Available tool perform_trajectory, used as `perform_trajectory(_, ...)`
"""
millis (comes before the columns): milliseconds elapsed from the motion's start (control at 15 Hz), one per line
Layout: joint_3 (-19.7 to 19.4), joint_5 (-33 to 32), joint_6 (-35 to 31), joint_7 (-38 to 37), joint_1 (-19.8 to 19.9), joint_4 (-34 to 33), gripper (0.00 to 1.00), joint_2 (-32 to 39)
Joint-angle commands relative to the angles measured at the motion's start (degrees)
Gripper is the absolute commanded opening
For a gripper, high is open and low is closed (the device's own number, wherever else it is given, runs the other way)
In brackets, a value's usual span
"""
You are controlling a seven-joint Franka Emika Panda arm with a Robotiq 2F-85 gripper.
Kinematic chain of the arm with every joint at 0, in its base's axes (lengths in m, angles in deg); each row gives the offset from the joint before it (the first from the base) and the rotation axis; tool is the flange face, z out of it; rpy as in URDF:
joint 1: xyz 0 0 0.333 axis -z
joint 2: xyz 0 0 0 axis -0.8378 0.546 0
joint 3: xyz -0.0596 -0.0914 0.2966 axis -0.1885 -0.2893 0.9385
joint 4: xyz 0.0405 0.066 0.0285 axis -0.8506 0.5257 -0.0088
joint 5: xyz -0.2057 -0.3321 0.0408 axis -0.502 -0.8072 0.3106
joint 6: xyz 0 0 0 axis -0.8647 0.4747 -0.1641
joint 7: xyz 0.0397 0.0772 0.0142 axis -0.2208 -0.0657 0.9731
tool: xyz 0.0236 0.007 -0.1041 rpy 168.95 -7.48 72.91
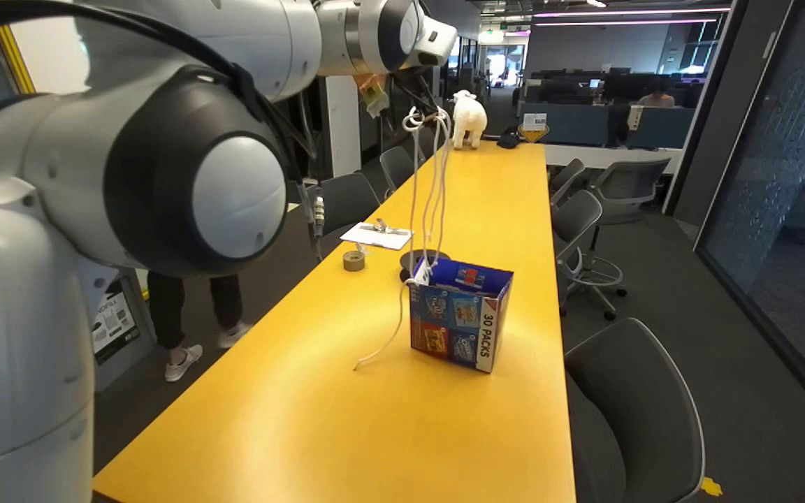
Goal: Put the ropes in the box
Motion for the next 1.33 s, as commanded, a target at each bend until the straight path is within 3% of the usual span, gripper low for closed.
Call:
perform_trajectory(0, -3.9, -7.3, -3.5, -10.5, -2.0, -7.5, 0.02, 6.0)
perform_trajectory(467, -13.1, -24.9, -1.3, -31.4, -7.4, -15.2, 0.02, 12.5)
perform_trajectory(733, -18.2, -33.8, 6.7, -40.0, -11.4, -19.2, 0.02, 15.2)
perform_trajectory(933, -16.9, -32.5, 14.7, -36.4, -11.9, -20.9, 0.02, 15.7)
perform_trajectory(1267, -13.1, -25.0, 17.5, -26.7, -8.4, -23.8, 0.02, 16.2)
